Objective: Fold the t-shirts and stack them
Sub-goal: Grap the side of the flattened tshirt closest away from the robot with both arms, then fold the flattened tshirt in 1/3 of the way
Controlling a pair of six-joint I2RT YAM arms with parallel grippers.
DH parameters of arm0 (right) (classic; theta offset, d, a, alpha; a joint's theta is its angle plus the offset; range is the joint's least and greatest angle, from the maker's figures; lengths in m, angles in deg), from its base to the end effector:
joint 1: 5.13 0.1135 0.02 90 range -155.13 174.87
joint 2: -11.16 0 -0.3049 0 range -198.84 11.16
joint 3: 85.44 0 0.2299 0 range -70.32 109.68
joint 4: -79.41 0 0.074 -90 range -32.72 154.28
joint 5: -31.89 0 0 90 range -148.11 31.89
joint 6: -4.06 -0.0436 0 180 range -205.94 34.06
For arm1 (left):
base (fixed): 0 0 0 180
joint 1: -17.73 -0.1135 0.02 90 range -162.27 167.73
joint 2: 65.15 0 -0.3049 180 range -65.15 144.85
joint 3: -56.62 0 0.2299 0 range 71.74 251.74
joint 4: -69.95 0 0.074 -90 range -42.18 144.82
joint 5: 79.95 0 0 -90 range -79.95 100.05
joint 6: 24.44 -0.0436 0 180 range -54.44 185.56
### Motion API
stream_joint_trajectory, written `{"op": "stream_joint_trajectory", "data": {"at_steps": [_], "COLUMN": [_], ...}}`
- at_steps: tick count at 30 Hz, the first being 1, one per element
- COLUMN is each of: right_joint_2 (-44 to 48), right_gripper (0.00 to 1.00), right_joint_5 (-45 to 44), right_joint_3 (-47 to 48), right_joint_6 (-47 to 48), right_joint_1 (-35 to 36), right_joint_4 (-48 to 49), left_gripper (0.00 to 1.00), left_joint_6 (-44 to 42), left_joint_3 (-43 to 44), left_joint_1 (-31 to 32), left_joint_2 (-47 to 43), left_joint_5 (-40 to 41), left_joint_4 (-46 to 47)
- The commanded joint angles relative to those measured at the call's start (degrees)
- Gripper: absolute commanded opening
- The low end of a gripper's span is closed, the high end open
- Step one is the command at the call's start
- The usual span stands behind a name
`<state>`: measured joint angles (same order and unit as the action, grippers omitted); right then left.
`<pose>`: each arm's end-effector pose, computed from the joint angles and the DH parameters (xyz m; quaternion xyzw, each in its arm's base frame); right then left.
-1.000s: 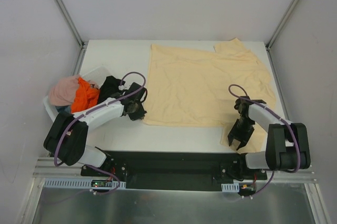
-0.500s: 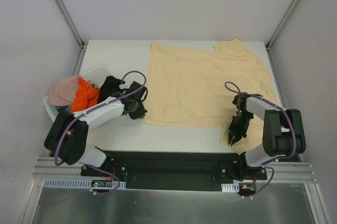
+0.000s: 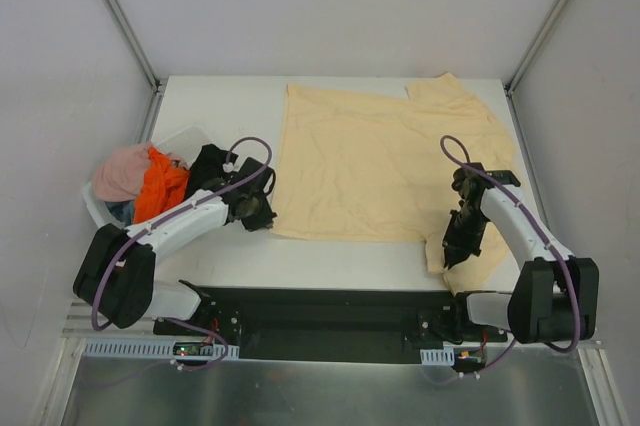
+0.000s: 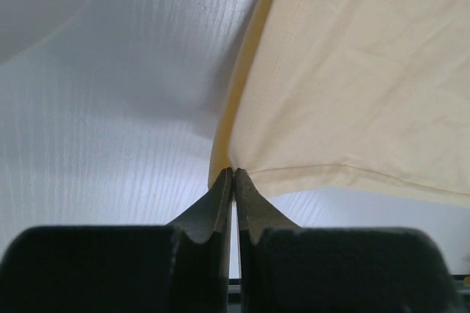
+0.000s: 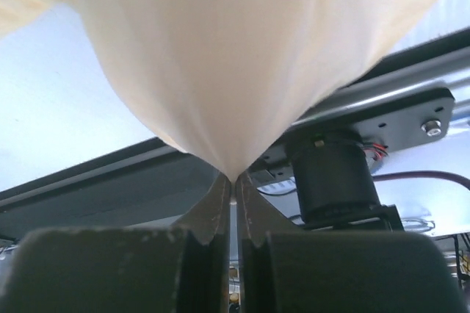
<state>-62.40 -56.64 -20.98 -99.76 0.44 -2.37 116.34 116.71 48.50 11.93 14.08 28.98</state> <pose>0.1581 0.0165 0.2520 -0.0720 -0.9973 -0.0114 0.0097 0.2026 -0.1171 0.2439 -0.1764 0.9443 -0.1545 0.2309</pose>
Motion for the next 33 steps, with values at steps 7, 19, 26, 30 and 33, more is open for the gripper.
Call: {"op": "stream_joint_trajectory", "data": {"at_steps": [7, 19, 26, 30, 33], "right_joint_2": [6.8, -2.8, -10.7, -15.3, -17.2], "right_gripper": [0.01, 0.01, 0.01, 0.01, 0.01], "right_joint_5": [-3.1, -9.6, -9.6, -11.6, -12.3], "right_joint_3": [-0.2, 14.1, 25.3, 32.1, 34.1], "right_joint_6": [1.6, 5.9, 9.9, 10.1, 8.6], "right_joint_1": [0.9, 0.3, -1.3, -1.4, -1.4], "right_joint_4": [-15.1, -9.5, -8.8, -10.2, -8.9], "left_gripper": [0.0, 0.0, 0.0, 0.0, 0.0], "left_joint_6": [2.4, 0.7, -2.1, -2.3, -3.0], "left_joint_3": [-3.7, 6.1, 15.6, 18.7, 20.6], "left_joint_1": [0.4, 0.4, 0.0, -1.1, -2.1], "left_joint_2": [-5.8, -2.2, 4.1, 7.5, 8.8], "left_joint_5": [-5.7, 2.2, 6.3, 7.5, 8.6], "left_joint_4": [-6.3, -6.8, -6.5, -6.5, -6.3]}}
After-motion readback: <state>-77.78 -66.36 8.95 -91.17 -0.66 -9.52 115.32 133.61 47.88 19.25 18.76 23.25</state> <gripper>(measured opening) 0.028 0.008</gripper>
